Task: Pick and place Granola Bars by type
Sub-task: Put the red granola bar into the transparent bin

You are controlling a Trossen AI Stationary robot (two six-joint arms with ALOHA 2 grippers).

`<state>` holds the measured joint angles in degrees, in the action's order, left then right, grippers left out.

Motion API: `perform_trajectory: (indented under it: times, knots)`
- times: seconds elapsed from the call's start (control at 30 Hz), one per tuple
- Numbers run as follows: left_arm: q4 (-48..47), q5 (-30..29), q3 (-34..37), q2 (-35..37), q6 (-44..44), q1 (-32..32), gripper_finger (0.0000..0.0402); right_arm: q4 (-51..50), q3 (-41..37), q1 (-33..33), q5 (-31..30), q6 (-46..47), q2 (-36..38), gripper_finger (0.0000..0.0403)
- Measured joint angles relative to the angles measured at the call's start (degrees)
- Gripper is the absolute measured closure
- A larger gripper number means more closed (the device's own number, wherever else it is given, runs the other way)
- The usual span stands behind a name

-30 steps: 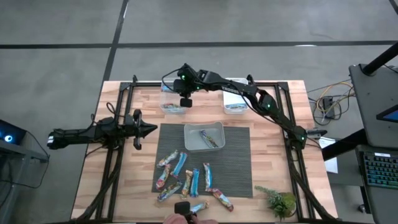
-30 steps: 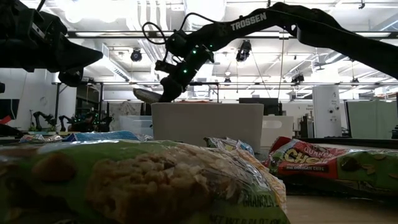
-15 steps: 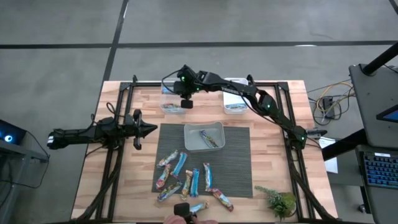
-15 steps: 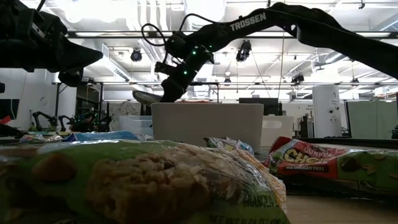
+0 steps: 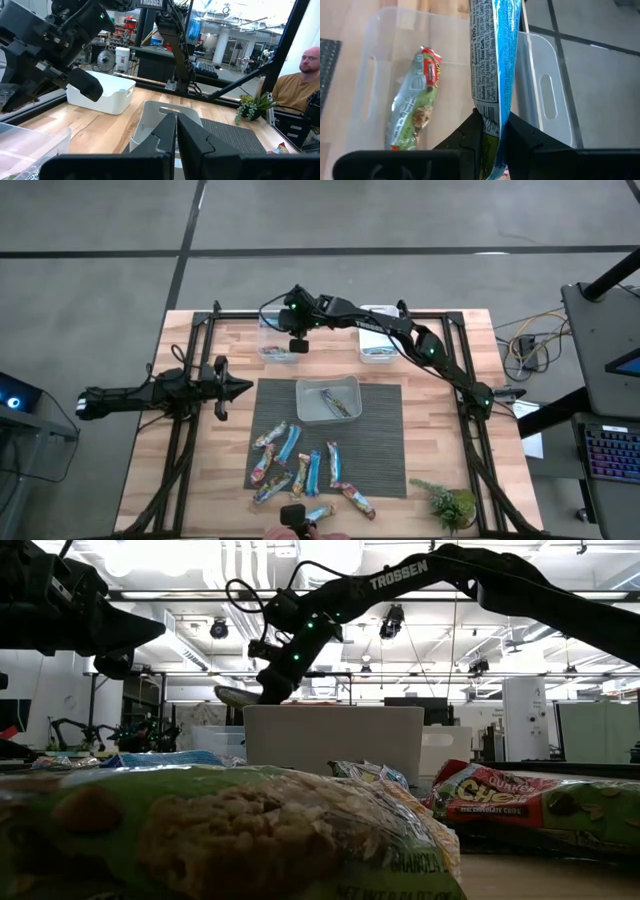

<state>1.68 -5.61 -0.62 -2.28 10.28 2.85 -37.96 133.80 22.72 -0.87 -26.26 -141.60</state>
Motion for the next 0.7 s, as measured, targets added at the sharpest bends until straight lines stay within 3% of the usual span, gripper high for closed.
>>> perform_trajectory:
  times: [0.13,0.7]
  knots:
    - [0.01,0.0,0.0,0.0,0.0,0.0,0.0401,0.96,0.0,0.04,2.85,-0.55,0.0,0.0351]
    - [-0.01,0.0,0.0,0.0,0.02,0.0,0.0401,4.23,-2.84,0.02,2.41,0.62,0.0,0.0351]
